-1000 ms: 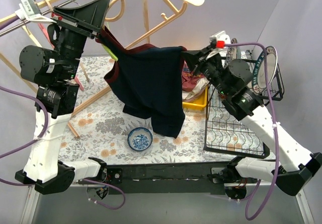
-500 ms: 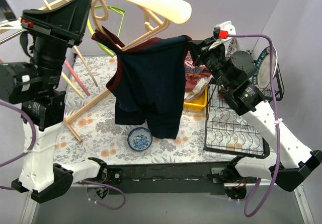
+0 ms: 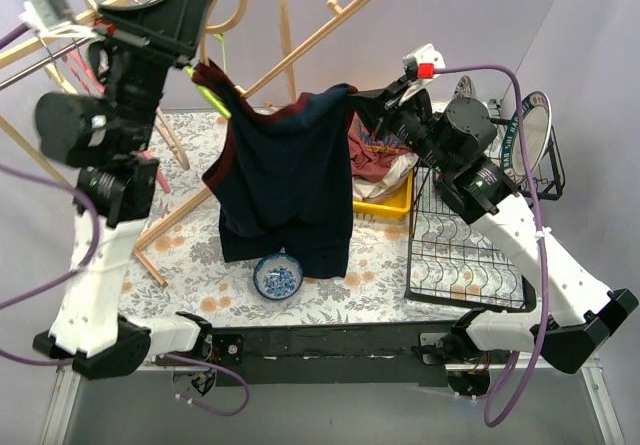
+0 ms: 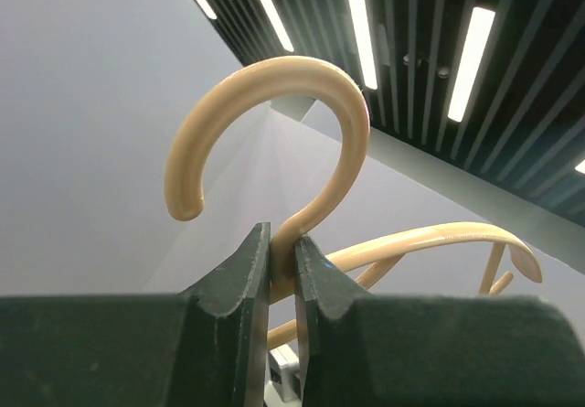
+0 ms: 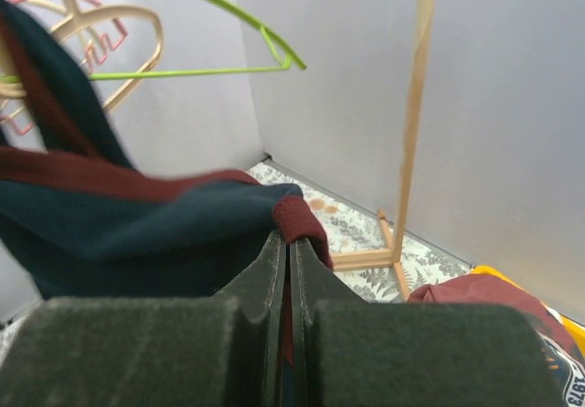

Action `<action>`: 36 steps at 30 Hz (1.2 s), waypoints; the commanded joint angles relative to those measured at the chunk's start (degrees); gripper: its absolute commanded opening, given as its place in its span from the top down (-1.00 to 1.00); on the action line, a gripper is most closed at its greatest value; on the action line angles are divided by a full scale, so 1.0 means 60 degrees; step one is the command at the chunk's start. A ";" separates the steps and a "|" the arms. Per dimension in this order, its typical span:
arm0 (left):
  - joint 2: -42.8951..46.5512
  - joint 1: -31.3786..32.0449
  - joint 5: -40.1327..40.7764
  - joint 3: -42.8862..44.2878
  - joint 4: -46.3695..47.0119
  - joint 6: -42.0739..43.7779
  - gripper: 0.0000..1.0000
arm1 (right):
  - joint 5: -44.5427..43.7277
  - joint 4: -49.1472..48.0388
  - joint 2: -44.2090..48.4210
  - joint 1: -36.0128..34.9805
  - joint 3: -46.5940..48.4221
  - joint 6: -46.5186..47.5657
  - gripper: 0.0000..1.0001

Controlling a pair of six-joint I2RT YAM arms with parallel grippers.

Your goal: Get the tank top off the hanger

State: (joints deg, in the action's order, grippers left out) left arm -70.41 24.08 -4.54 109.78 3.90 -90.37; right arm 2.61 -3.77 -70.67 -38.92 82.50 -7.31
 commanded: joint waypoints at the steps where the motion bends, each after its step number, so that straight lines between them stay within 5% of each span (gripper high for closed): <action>1: -0.0934 0.0001 0.0243 0.0439 0.0945 -0.0275 1.00 | 0.0721 0.0085 -0.0261 0.0070 0.0253 0.0266 0.97; 12: -0.1800 0.0001 0.0668 0.0923 0.2205 -0.0540 1.00 | 0.1440 0.1287 -0.1272 0.0055 0.0781 0.0603 0.97; 20: -0.1698 0.0001 0.1298 0.0792 0.2513 0.1260 1.00 | 0.2521 0.1434 -0.1390 0.0055 0.0855 0.0501 0.97; 23: -0.1697 0.0001 0.1123 0.0499 0.2777 0.1775 1.00 | 0.3343 0.0415 -0.0981 0.0055 0.0533 0.0166 0.97; 36: -0.2371 0.0001 0.0771 0.0146 0.2777 0.1863 1.00 | 0.2962 -0.0630 0.0353 0.0055 0.1236 -0.0407 0.97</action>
State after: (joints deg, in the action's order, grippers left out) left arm -84.33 24.08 0.60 111.04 17.74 -79.66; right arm 18.61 0.51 -71.11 -38.63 88.40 -9.10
